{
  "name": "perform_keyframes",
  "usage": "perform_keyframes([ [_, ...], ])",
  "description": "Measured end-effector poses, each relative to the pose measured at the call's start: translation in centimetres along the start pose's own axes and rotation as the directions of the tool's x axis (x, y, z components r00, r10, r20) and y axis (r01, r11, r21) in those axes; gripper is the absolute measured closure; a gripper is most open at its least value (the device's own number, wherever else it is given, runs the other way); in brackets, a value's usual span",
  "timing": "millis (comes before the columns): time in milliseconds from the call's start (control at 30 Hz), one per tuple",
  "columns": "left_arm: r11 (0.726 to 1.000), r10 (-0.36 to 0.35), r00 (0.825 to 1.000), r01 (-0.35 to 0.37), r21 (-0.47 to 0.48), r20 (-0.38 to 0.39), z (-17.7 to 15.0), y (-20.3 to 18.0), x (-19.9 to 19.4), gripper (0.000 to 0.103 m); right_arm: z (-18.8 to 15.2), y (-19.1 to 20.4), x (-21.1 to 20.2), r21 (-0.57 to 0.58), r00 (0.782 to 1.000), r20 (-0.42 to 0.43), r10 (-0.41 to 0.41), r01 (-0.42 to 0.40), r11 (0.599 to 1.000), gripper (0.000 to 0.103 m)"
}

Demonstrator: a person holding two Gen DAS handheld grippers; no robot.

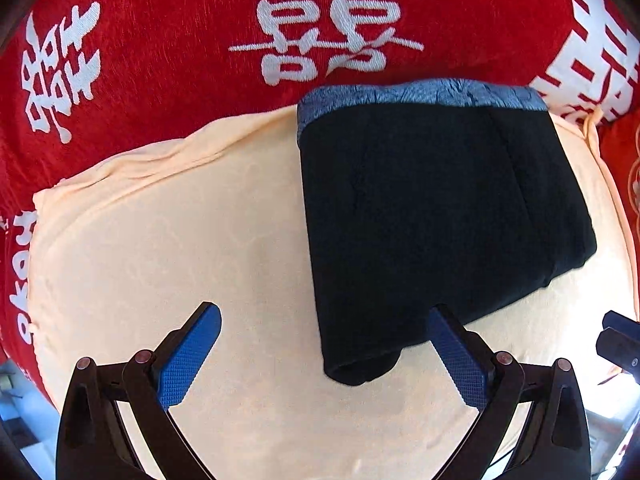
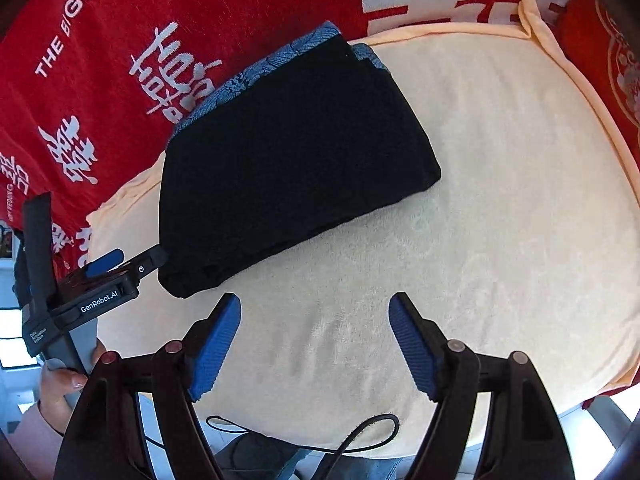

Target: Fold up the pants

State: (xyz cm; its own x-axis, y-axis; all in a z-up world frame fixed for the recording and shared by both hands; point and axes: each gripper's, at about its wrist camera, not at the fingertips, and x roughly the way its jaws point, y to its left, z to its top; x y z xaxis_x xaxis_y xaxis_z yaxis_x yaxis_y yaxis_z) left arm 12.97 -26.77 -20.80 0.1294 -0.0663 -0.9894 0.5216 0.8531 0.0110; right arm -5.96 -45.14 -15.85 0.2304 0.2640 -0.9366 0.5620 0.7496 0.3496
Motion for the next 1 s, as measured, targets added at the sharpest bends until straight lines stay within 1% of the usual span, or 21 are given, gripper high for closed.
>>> perform_keyframes([
  [200,0.999,0.010,1.000,-0.010,-0.033,-0.007,0.7,-0.5,0.1,0.000,2.4,-0.8,-0.4,-0.035,1.000,0.000,0.001,-0.001,0.999,0.023],
  [367,0.999,0.009,1.000,-0.010,-0.039,-0.018,0.9,-0.8,0.4,0.000,3.4,-1.9,-0.5,-0.045,1.000,-0.008,-0.005,0.004,0.999,0.023],
  [467,0.997,-0.032,0.999,0.030,-0.076,-0.016,1.3,-0.2,0.4,0.000,3.9,-2.7,-0.5,-0.043,1.000,-0.010,-0.013,0.013,0.999,0.023],
  [567,0.985,-0.092,0.996,0.089,-0.147,-0.018,2.3,1.5,1.0,0.000,4.5,-3.5,-0.6,-0.042,1.000,-0.005,-0.024,0.024,0.999,0.023],
  [633,0.980,-0.110,0.994,0.107,-0.165,-0.007,2.8,2.2,1.2,0.000,5.2,-4.3,-0.6,-0.032,1.000,-0.005,-0.027,0.026,0.999,0.023],
  [700,0.978,-0.130,0.992,0.129,-0.162,0.004,3.4,2.8,1.6,0.000,6.1,-5.1,-0.5,-0.024,1.000,-0.006,-0.024,0.024,0.999,0.023],
  [733,0.976,-0.151,0.989,0.150,-0.155,0.006,3.6,3.0,1.9,0.000,6.6,-5.6,-0.3,-0.020,1.000,-0.006,-0.016,0.016,1.000,0.023],
  [767,0.971,-0.192,0.981,0.190,-0.144,0.003,4.0,3.3,2.4,0.000,7.2,-6.0,-0.1,-0.019,1.000,-0.011,0.002,-0.002,1.000,0.023],
  [800,0.964,-0.231,0.973,0.227,-0.141,-0.010,4.3,3.5,3.1,0.000,8.0,-6.6,0.5,-0.018,0.999,-0.028,0.043,-0.043,0.999,0.023],
  [867,0.942,-0.307,0.951,0.300,-0.148,-0.026,4.7,3.9,4.0,0.000,9.2,-7.4,1.3,-0.015,0.993,-0.061,0.102,-0.103,0.995,0.023],
  [900,0.927,-0.351,0.936,0.344,-0.149,-0.028,4.9,4.0,4.5,0.000,9.8,-7.9,1.8,-0.015,0.989,-0.069,0.134,-0.135,0.991,0.023],
  [967,0.913,-0.391,0.920,0.384,-0.138,-0.027,5.2,3.9,5.1,0.000,11.4,-8.8,2.9,-0.027,0.978,-0.079,0.193,-0.196,0.980,0.023],
  [1000,0.909,-0.402,0.915,0.395,-0.133,-0.030,5.4,3.9,5.7,0.000,12.0,-9.2,3.5,-0.028,0.972,-0.084,0.218,-0.221,0.975,0.023],
])
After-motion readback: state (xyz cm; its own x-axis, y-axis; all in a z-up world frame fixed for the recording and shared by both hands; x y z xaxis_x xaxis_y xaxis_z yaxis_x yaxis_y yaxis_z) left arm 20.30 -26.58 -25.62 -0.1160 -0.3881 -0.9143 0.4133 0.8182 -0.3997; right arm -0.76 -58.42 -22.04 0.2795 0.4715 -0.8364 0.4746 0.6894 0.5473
